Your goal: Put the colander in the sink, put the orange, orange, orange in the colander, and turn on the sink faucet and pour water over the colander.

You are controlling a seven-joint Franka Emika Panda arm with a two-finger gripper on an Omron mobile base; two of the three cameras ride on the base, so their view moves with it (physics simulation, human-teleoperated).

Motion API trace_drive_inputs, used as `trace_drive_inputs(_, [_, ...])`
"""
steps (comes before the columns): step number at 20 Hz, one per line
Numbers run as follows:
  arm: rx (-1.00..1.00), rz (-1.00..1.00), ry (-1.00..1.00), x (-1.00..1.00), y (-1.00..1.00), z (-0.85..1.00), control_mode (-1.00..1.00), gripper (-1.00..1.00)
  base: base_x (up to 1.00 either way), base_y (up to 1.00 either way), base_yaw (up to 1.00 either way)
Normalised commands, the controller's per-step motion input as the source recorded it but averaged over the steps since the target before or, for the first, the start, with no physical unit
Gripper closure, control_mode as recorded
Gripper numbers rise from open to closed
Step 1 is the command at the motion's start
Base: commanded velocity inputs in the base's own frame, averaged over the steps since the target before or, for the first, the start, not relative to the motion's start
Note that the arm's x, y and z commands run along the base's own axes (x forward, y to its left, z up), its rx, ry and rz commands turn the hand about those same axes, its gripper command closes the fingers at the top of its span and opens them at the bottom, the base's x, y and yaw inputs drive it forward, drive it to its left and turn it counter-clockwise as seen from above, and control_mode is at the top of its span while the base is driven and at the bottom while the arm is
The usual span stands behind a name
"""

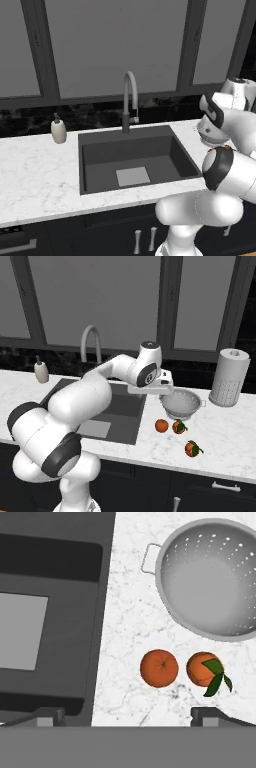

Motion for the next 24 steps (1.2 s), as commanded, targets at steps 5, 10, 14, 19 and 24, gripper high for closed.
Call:
trace_drive_inputs(5, [0.0, 0.0, 0.0, 0.31, -0.01, -0.29, -1.0, -1.0, 0.0, 0.0, 0.0])
trace_drive_inputs(10, [0.0, 0.0, 0.0, 0.26, -0.06, -0.21, -1.0, -1.0, 0.0, 0.0, 0.0])
trace_drive_inputs(14, [0.0, 0.0, 0.02, 0.17, -0.11, -0.19, -1.0, -1.0, 0.0, 0.0, 0.0])
trace_drive_inputs(19, [0.0, 0.0, 0.0, 0.14, -0.1, -0.2, -1.0, -1.0, 0.0, 0.0, 0.0])
trace_drive_inputs(24, [0.0, 0.0, 0.0, 0.21, -0.02, -0.14, -1.0, -1.0, 0.0, 0.0, 0.0])
